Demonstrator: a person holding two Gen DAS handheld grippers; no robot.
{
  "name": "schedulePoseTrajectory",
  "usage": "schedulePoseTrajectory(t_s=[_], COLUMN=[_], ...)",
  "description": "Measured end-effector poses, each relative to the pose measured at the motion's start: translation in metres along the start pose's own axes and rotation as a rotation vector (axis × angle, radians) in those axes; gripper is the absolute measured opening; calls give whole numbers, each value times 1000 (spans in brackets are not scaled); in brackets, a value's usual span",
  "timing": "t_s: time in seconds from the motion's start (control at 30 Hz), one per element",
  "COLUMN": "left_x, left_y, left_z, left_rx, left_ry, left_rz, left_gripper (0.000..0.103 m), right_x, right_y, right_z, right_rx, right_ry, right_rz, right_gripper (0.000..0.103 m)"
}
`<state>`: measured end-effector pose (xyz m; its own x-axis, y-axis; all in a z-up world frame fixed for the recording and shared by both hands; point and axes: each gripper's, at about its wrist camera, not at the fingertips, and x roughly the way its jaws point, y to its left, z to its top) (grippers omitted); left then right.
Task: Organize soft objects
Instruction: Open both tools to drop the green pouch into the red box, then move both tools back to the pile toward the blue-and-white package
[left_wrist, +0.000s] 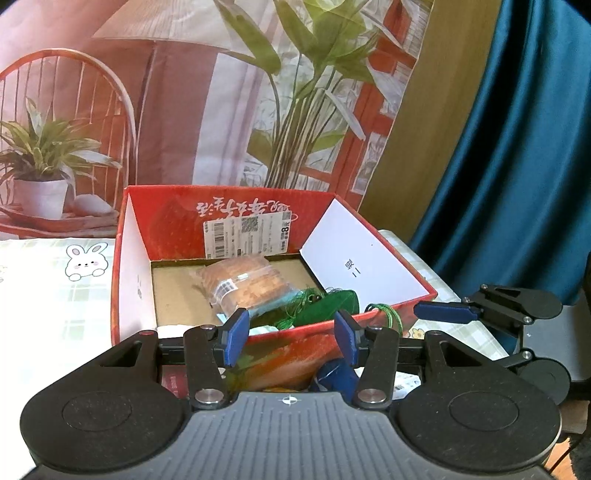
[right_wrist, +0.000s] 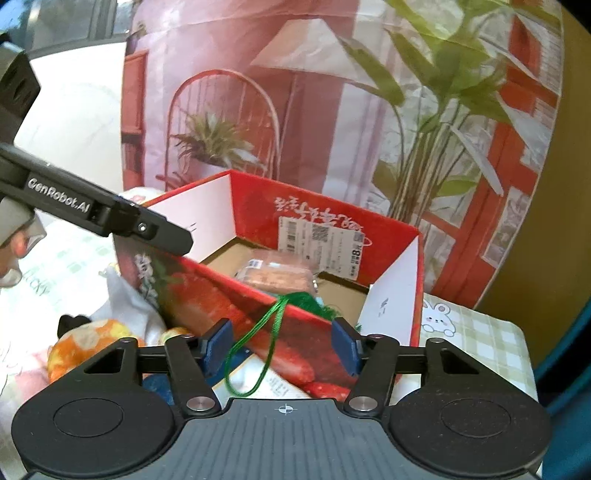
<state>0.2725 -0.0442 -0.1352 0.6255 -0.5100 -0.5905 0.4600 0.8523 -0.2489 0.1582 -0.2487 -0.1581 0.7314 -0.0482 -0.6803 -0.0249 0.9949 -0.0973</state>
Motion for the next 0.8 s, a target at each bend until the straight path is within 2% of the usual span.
schedulePoseTrajectory(t_s=[0.13,0.33,0.5,0.67,0.8], left_x=[-3,-7,-9,-11,-13], left_y=[-2,-6,-2,4,10], left_z=[-7,-16,-17,-16,-15], left_rx=[2,20,5,-18,-38], left_ry=[12,16,2,-17,-29], left_rz=[5,-1,-1,5,11], left_gripper=[53,53,53,53,53], right_x=[-1,7,12,13,22], right_y=[5,7,11,20,12], right_z=[-4,-7,3,31,61], right_rx=[1,17,-13,-80,-86], right_ry=[23,67,87,22,-35], right_rz=[16,38,81,115,65], right_gripper=[52,41,3,2,2])
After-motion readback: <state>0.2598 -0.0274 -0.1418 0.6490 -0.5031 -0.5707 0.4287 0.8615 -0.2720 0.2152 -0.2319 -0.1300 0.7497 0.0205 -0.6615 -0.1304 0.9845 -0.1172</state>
